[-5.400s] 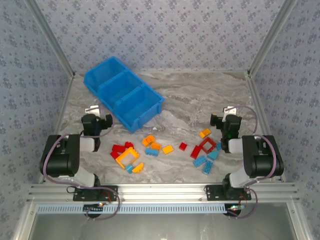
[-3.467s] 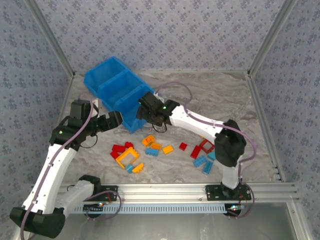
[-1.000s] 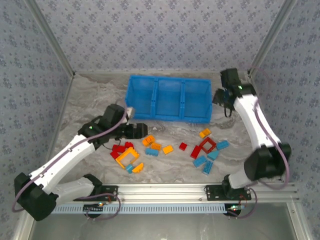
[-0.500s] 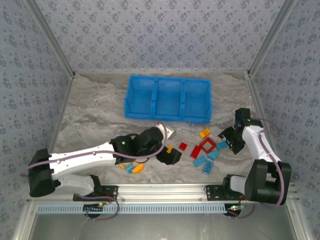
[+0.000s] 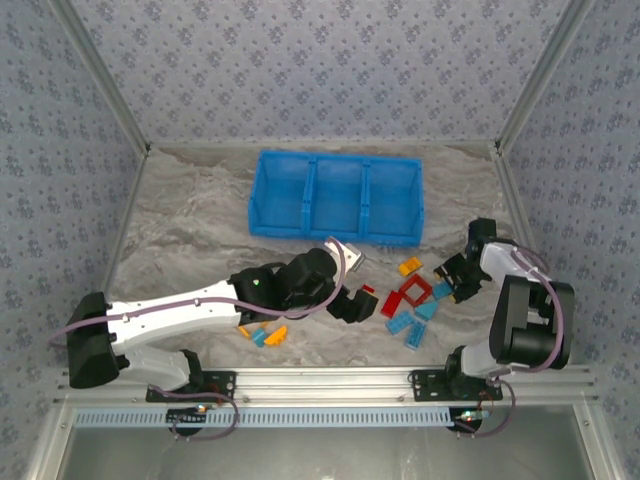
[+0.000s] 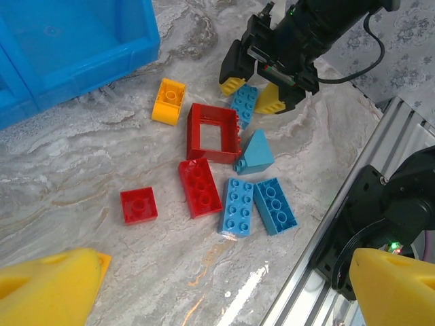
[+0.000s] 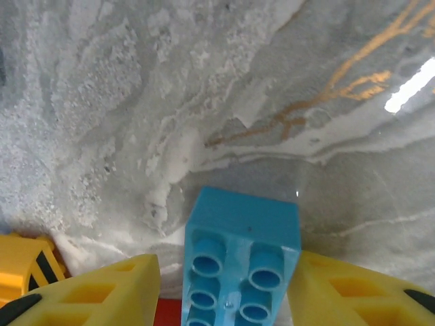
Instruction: Sort the legos into containers by color
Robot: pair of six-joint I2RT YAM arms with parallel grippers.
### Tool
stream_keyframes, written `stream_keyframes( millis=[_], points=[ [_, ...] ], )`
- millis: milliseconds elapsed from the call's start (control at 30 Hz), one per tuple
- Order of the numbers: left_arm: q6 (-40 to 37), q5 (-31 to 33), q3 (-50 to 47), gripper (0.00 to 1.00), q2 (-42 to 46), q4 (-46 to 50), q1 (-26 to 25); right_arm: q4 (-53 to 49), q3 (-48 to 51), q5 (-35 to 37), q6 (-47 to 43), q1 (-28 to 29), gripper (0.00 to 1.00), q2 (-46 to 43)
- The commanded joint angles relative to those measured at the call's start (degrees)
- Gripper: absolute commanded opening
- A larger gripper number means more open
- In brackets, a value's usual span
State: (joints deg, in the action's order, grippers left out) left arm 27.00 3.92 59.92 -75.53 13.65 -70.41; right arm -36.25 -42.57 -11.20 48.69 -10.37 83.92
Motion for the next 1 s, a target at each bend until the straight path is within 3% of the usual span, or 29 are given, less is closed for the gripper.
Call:
stream_keyframes(
  millis=[0, 167, 267, 367, 467, 533, 633, 833, 967],
  points=[
    [-0.47, 0.81, 1.42, 0.94, -0.14, -0.91, -0.16, 1.51, 1.09, -0.73, 1.73, -0.37, 0.5, 2.16],
    [-0.51, 2.44, 2.26, 0.94, 0.49, 0.42, -0.16, 1.27, 1.06, 1.1, 2.47, -0.14, 0.31, 0.65],
    [-0.16, 5.23, 3.66, 0.94, 1.41, 2.62, -0.14, -2.11, -1.94, 7.45, 1.49, 3.0, 0.29, -5.83],
    [0.39, 8.42, 5.93, 0.94, 2.18, 5.8, 0.18, -6.61, -9.59, 18.14, -1.14, 12.31, 0.29, -11.2],
    [1.33, 10.5, 8.08, 0.94, 3.05, 8.4, 1.42, -7.63, -17.69, 25.76, -5.48, 23.16, 0.32, -11.22],
    [2.52, 11.94, 9.02, 0.94, 4.04, 9.38, 2.92, -5.55, -22.04, 26.71, -9.08, 28.15, 0.34, -7.99],
    [5.47, 12.35, 9.81, 0.95, 4.99, 10.99, 6.36, -5.1, -30.21, 25.66, -12.17, 30.63, 0.32, 0.42],
    [8.8, 11.51, 11.66, 0.95, 4.05, 13.28, 11.58, -6.62, -44.97, 22.4, -20.62, 28.66, 0.3, 17.84],
    [8.77, 10.94, 13.45, 0.95, 1.72, 13.06, 12.05, -10.73, -54.92, 22.06, -23.18, 27.17, 0.29, 28.44]
  ],
)
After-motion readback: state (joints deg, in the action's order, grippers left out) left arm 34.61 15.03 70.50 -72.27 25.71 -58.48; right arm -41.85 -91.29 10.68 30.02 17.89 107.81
